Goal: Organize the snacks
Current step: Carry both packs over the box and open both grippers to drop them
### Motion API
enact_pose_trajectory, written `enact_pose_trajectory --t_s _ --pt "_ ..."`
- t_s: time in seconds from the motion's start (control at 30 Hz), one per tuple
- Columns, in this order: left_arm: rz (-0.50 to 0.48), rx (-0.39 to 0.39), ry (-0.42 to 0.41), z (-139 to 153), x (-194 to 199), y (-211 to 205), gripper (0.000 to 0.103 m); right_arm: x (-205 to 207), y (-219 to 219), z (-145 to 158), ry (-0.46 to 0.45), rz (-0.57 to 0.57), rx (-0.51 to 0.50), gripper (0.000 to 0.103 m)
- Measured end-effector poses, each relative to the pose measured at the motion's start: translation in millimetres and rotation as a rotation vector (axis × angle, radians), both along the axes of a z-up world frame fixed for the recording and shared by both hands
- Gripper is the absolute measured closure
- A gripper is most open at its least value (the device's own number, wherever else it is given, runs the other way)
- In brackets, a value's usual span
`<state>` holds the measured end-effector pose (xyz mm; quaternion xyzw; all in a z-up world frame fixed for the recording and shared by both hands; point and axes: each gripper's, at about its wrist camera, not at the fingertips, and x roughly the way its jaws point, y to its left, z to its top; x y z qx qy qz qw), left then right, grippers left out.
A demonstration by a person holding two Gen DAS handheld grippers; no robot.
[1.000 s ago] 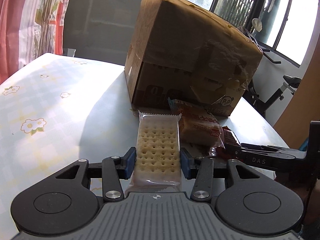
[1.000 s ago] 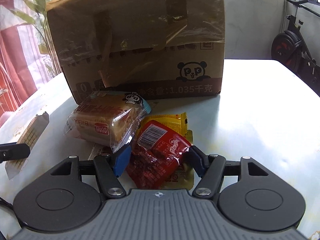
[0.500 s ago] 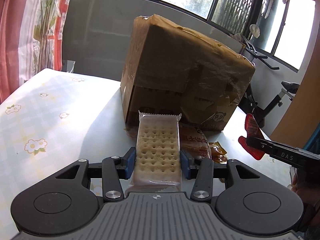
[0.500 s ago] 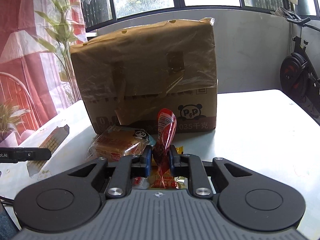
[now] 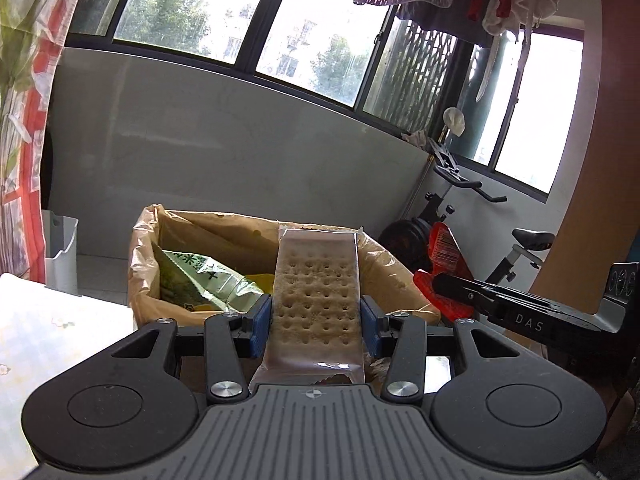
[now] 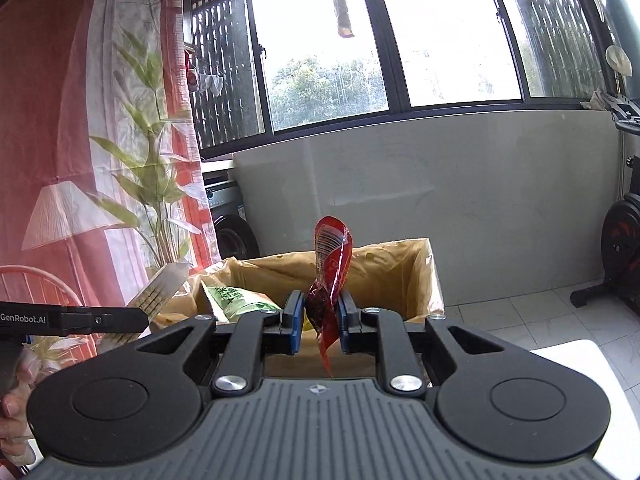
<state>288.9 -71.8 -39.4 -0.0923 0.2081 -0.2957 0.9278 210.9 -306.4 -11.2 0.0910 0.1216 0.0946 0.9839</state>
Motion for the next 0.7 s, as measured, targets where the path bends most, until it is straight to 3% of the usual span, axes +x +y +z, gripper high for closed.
enact_pose_trajectory --t_s 0.1,0.23,0.33,0.4,0.7 --pt "0.014 -0.015 0.047 -2.3 35.5 -24.4 0.055 39.1 3.1 -0.5 0.021 -0.016 -0.067 0.083" --pt "0.031 0.109 0.012 -9.7 63.1 -55.8 0.055 67.7 0.3 -14.3 0.078 -0.039 -0.03 0.078" --pt "0.063 0.167 -0.008 -14.9 69.3 -65.9 0.05 78.6 -3.5 -26.0 0.125 -0.034 -0.026 0.059" --pt "0.06 0.171 -0.004 -16.8 68.0 -65.2 0.042 74.7 -7.6 -31.9 0.127 -0.031 -0.035 0.055" --pt "0.082 0.157 -0.022 -9.9 39.6 -27.1 0.041 44.4 -2.5 -23.9 0.077 -0.028 -0.084 0.048"
